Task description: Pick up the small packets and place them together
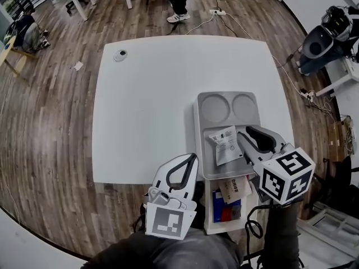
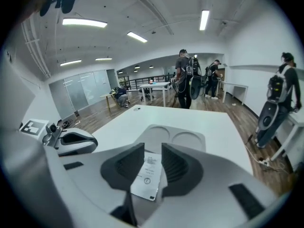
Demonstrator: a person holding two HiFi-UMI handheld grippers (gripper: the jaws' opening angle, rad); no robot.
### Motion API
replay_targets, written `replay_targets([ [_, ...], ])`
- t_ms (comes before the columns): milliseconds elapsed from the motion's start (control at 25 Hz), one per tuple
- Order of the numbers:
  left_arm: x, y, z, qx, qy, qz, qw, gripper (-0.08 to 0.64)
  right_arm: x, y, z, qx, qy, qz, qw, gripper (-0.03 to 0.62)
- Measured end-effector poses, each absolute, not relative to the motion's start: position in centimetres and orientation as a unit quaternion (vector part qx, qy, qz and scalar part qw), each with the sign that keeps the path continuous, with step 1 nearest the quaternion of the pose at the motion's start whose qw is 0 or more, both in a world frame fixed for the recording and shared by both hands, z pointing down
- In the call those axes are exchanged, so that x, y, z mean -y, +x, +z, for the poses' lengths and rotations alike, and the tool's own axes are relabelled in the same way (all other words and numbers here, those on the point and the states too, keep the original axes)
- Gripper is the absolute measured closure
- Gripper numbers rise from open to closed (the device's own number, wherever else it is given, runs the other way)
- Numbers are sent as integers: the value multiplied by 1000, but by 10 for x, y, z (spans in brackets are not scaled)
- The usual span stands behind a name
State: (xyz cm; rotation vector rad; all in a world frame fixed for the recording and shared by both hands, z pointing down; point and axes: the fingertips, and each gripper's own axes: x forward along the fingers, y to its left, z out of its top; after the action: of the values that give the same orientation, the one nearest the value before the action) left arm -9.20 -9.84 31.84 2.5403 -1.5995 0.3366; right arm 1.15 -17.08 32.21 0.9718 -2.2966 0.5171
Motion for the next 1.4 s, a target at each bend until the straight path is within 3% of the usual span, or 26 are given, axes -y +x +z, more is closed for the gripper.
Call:
replay_targets([
  [520,102,-42,328,462,877,118,66,560,84,66,301,844,433,202,244,491],
  [800,98,-28,333,423,896,123,51,560,23,34,361,834,402,240,293,491],
  [1040,95,-22,340,403,905,124,49,560,17,30,415,796,411,214,390,395],
  [1280,95,-20,351,394,908,128,57,560,29,37,439,773,428,223,411,279],
  [1400,96,-21,357,393,908,133,63,560,35,42,445,764,431,209,431,265],
])
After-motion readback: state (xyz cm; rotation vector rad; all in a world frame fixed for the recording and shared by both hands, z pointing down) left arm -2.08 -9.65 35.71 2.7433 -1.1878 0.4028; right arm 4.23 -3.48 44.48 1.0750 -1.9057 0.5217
